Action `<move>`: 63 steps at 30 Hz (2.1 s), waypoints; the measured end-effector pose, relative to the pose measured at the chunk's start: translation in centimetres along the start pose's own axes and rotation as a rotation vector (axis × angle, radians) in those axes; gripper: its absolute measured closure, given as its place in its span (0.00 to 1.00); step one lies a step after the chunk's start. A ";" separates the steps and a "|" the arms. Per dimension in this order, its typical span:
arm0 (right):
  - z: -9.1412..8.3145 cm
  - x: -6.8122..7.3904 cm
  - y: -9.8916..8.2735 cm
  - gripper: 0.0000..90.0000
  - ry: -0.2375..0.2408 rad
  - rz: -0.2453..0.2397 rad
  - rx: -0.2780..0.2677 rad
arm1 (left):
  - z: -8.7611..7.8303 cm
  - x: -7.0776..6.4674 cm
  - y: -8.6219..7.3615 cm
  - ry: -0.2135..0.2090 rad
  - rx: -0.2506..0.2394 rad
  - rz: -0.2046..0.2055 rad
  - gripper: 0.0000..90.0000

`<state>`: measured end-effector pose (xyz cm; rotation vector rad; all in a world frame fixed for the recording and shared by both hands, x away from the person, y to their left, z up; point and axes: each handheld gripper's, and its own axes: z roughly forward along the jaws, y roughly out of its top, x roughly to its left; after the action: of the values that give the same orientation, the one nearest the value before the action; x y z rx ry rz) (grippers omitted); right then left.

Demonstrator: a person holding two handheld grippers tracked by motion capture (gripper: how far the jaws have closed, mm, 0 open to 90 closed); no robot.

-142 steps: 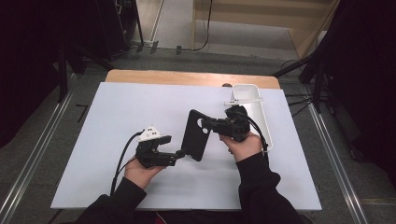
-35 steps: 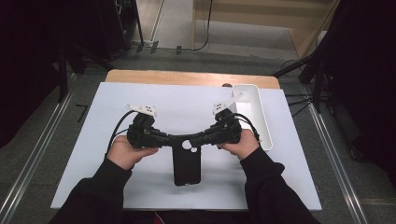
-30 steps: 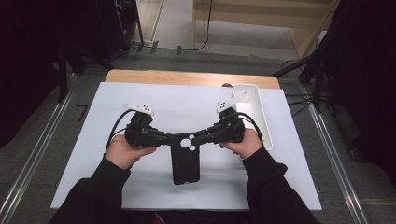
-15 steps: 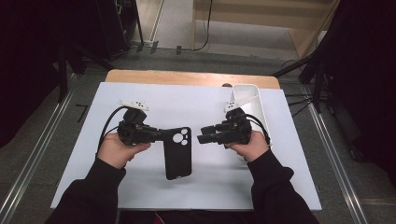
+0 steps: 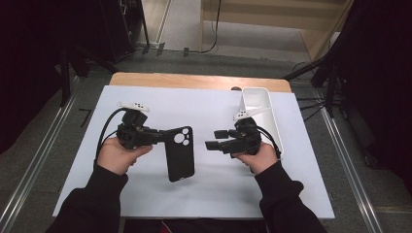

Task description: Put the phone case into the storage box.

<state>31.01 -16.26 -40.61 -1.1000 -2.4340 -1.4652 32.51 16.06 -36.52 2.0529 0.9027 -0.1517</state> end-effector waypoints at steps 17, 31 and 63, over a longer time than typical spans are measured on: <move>1.1 0.6 -1.9 0.26 -0.151 0.014 -0.043 | 0.2 -0.1 -0.2 0.146 -0.072 -0.036 0.88; 2.5 1.5 -2.1 0.00 -0.190 -0.020 -0.069 | 0.3 0.3 -0.4 0.193 -0.123 -0.057 0.88; 6.7 3.6 -0.8 0.00 -0.256 0.014 -0.084 | 1.7 -0.4 -0.4 0.179 -0.130 -0.069 0.88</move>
<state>29.72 -9.21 -43.27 -1.3993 -2.5407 -1.5199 32.32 14.69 -37.67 1.9372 1.0656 0.0540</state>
